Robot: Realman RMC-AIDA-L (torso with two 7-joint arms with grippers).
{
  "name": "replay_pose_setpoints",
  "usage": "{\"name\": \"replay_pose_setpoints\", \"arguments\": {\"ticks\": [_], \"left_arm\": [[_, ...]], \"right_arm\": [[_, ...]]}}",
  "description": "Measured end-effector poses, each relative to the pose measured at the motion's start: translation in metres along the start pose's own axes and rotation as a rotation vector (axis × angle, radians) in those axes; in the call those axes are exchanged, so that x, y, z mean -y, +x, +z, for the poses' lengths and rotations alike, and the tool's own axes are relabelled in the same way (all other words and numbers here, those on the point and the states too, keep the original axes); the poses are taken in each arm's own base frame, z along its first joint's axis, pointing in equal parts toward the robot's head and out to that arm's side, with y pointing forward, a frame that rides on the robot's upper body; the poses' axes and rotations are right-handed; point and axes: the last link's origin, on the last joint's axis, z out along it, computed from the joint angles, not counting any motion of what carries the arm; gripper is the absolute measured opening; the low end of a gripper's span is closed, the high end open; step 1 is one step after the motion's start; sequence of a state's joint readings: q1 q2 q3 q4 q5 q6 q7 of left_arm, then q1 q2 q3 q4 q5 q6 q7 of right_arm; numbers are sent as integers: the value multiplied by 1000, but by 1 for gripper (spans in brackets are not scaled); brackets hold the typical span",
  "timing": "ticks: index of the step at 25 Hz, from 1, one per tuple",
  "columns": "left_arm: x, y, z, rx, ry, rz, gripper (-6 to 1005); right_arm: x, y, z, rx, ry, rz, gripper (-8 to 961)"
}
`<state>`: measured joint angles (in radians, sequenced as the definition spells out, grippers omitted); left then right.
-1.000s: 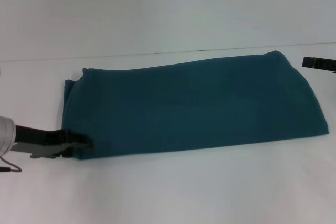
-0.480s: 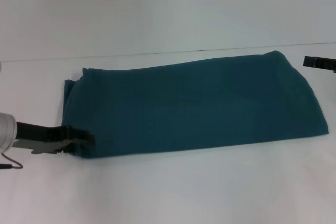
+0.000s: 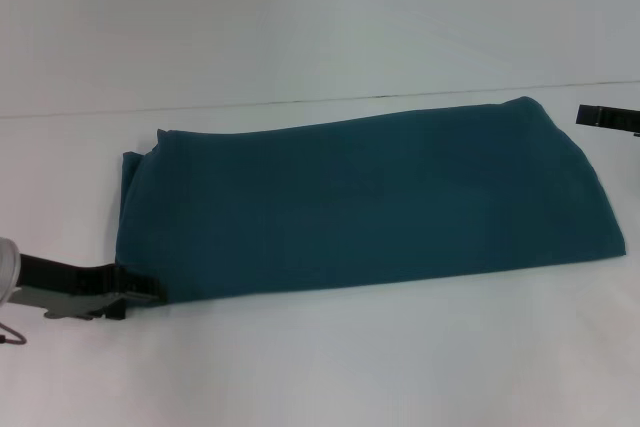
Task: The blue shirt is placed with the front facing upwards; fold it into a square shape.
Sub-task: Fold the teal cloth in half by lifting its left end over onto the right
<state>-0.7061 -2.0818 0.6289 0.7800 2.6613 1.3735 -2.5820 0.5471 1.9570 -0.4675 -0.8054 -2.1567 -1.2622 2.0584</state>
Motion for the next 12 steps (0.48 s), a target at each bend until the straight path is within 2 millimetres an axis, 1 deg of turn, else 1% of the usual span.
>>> {"name": "replay_pose_setpoints", "arguments": {"ticks": [12], "left_arm": [[-1, -3, -2, 41, 11, 9, 675]], "right_arm": [[0, -1, 0, 3, 0, 0, 725]]}}
